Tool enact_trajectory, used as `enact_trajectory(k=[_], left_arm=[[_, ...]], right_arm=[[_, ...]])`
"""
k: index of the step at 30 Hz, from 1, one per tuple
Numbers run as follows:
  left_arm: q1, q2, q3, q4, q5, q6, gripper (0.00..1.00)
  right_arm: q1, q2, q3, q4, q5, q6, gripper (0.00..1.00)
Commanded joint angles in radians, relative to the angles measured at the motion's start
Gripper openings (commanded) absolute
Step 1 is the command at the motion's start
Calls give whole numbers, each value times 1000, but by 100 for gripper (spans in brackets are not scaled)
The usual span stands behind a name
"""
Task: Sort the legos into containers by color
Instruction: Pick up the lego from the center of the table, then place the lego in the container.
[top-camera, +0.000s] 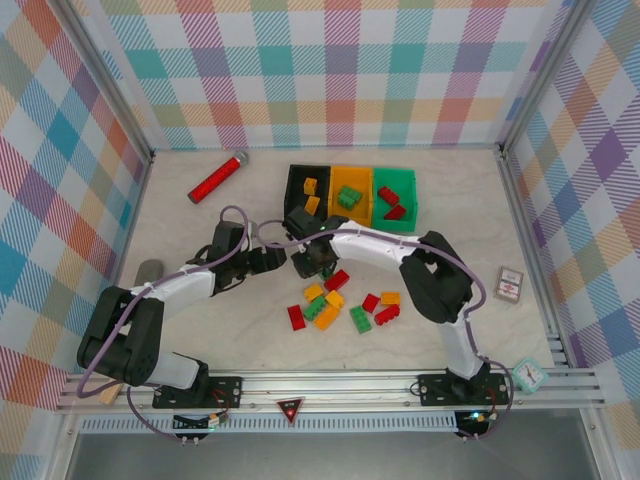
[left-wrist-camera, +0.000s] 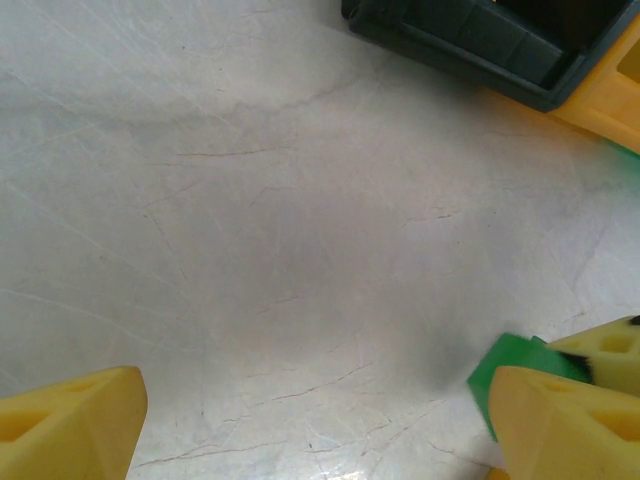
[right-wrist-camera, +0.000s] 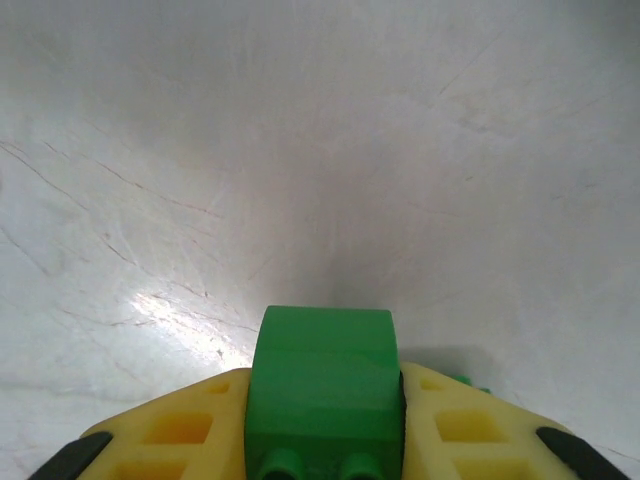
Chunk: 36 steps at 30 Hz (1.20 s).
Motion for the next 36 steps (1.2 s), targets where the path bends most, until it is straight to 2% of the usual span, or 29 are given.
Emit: enact_trajectory(k=[1,7,16,18,21,27,32,36], left_arm=[[12,14,-15,33,31,-10,89],[12,12,-18,42,52,-9,89],[6,35,-28,123,165,-10,89],[-2,43,-26,137,182,-5,89],[-18,61,-16,147,200,-2,89],[-84,108,25,141,210,16,90],[-197,155,100,55,151,76,89],[-298,191,174,-45,58,149,88]], right_arm=[[-53,-83,-21,42,31,29,33],[-170,-118,-15,52,39,41,34],[-305,-15,180,-29,128,16,36],[-315,19,240,-61,132,0,39],[-315,38,276,-84,111,-7,51],[-311,-62,106,10,51,14,55],[-303,-202,-112,111,-43,24,56],[-281,-322,-298,168,-17,45,56]])
